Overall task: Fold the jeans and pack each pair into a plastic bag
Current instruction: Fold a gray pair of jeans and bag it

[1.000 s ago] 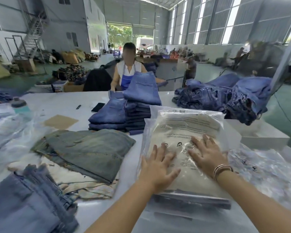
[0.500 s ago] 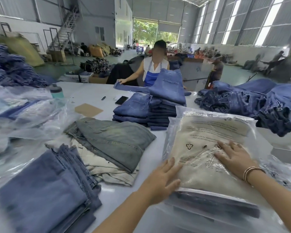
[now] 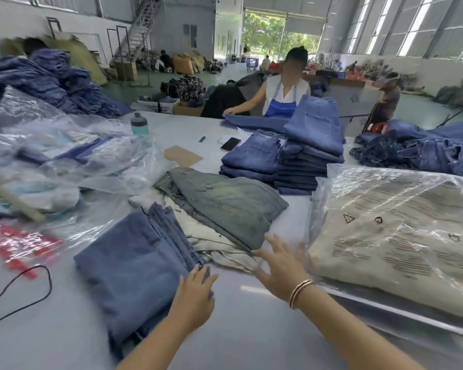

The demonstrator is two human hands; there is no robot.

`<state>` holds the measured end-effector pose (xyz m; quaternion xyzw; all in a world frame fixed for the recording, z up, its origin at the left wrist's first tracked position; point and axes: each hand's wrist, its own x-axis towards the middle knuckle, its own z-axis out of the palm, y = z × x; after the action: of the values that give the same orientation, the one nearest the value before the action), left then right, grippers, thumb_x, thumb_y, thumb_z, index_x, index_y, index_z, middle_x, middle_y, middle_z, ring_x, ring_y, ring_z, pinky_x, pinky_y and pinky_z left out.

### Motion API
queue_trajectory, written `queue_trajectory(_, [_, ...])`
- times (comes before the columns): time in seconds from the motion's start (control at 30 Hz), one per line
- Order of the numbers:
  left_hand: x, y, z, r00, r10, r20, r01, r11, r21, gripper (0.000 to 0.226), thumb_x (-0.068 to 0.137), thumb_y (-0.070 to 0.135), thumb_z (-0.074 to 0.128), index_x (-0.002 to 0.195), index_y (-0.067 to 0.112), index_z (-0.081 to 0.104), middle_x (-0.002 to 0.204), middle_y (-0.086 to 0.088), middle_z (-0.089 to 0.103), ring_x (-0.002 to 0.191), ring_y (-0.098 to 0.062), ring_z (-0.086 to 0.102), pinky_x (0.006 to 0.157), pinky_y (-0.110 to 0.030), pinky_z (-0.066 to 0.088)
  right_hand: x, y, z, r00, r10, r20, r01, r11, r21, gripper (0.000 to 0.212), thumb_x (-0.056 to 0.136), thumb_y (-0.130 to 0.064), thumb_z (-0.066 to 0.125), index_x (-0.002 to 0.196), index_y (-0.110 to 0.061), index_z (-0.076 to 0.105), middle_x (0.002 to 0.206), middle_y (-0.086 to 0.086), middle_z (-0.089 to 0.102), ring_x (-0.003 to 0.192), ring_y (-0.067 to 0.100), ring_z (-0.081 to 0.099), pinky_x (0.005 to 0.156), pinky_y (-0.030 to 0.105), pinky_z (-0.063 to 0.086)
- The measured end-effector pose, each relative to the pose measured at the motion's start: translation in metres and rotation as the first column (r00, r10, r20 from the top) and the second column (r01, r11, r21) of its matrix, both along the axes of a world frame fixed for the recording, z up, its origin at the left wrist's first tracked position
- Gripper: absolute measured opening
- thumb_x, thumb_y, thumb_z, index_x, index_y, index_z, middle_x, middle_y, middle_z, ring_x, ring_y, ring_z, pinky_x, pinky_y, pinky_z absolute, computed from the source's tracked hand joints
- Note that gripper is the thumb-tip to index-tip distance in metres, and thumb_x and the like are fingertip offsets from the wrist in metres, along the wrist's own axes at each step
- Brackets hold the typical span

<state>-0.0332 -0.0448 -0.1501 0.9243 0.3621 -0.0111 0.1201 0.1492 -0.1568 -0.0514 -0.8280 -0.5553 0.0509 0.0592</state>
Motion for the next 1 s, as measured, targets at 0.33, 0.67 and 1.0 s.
queue_trajectory(0.33, [-0.035, 0.06, -0.029, 0.975, 0.108, -0.195, -0.105, 0.994, 0.027, 0.068, 0.092, 0.055, 0.041, 0.151, 0.036, 0.012, 0.16, -0.006, -0.002, 0.146, -0.027, -0.001, 0.115, -0.057, 0.0, -0.002, 0.106, -0.08, 0.994, -0.104, -0.017, 0.094, 0.95, -0.296, 0.053, 0.09, -0.037, 0.046, 0.139, -0.02, 0.036, 0.15, 0.006, 0.028, 0.141, 0.022, 0.023, 0.115, 0.047, 0.018])
queue_trajectory(0.67, [0.006, 0.098, -0.016, 0.921, 0.025, -0.389, -0.032, 0.999, -0.011, 0.059, 0.083, 0.052, 0.054, 0.135, 0.034, 0.031, 0.149, -0.004, 0.01, 0.134, -0.035, 0.015, 0.086, -0.046, 0.031, 0.044, 0.182, -0.109, 0.871, -0.448, -0.199, 0.371, 0.868, -0.329, 0.063, 0.096, -0.033, 0.042, 0.15, -0.023, 0.011, 0.157, 0.007, 0.007, 0.138, 0.029, 0.026, 0.109, 0.05, 0.028])
queue_trajectory(1.0, [0.01, 0.1, -0.023, 0.944, 0.082, -0.319, -0.066, 0.996, 0.061, 0.037, 0.092, 0.032, 0.047, 0.126, 0.031, 0.034, 0.141, -0.007, 0.02, 0.126, -0.03, 0.024, 0.081, -0.043, 0.029, 0.074, 0.197, -0.105, 0.961, -0.193, 0.2, 0.221, 0.966, -0.132, 0.041, 0.093, -0.005, 0.034, 0.13, -0.02, 0.039, 0.123, 0.009, 0.053, 0.113, 0.027, 0.052, 0.087, 0.037, 0.046])
